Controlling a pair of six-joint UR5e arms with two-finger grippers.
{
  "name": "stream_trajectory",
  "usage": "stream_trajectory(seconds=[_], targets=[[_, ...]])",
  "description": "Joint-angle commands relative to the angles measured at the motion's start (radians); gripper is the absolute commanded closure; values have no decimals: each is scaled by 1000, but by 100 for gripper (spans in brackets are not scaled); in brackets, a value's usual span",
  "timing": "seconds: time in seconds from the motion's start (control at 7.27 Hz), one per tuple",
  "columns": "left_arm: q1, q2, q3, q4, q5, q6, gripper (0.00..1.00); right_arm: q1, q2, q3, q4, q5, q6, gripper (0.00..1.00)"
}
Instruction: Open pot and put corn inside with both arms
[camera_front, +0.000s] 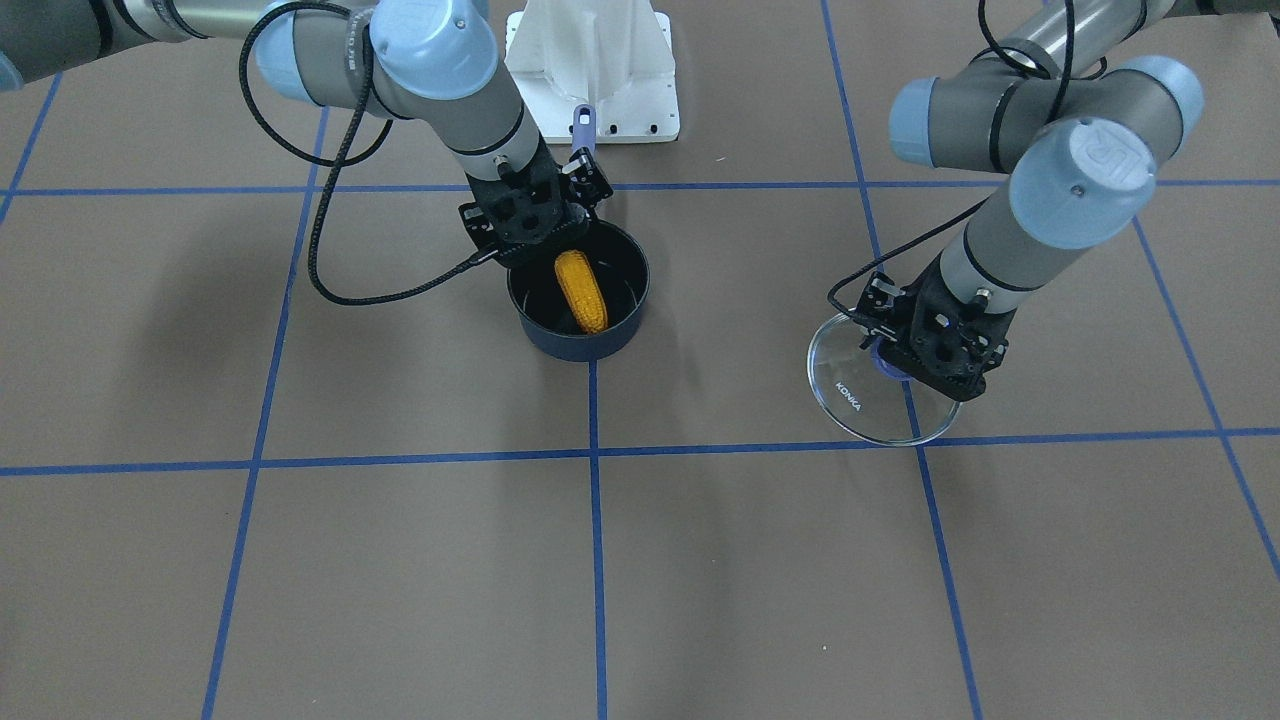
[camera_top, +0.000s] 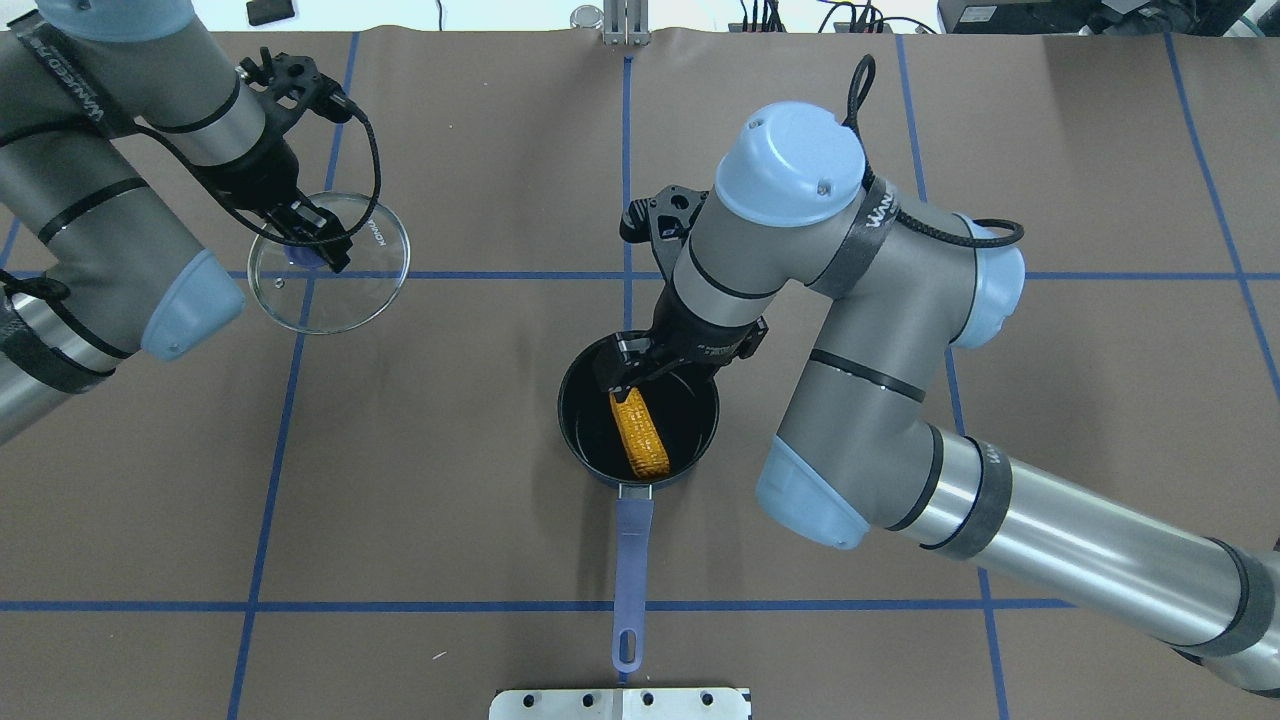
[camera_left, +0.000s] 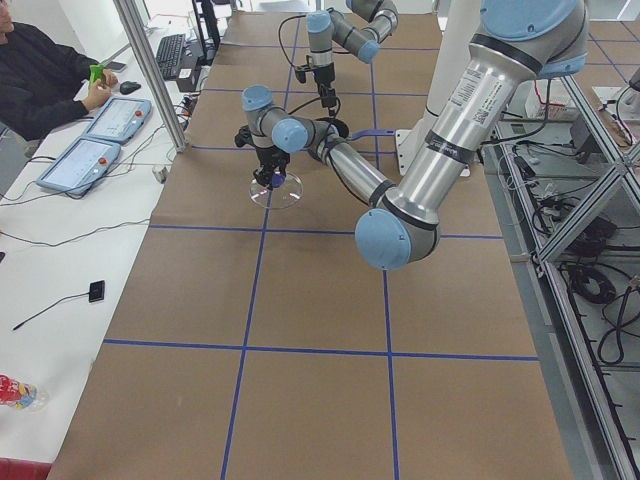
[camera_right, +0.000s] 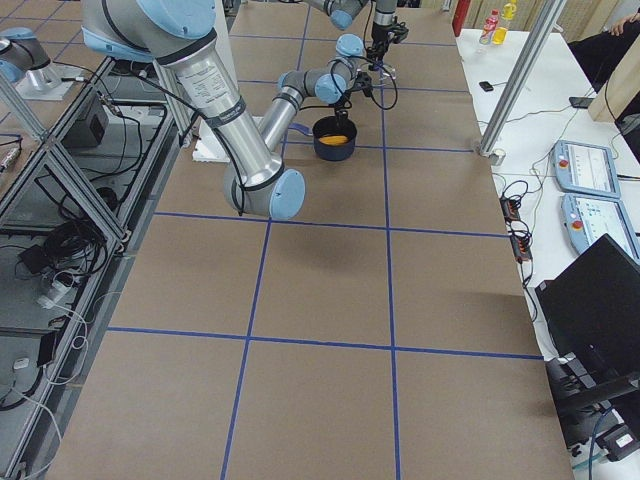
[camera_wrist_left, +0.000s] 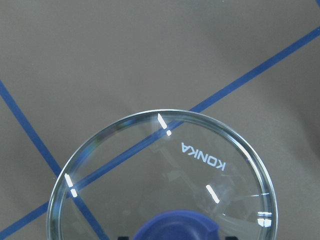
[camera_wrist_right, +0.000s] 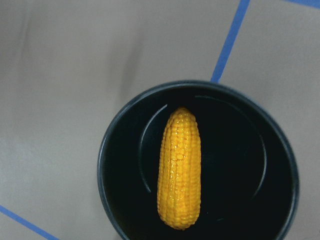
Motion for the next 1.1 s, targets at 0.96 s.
stream_trajectory(seconds=[0.96], targets=[[-66, 230, 27, -107, -55, 172, 37, 247, -169, 12, 0, 94, -264, 0]])
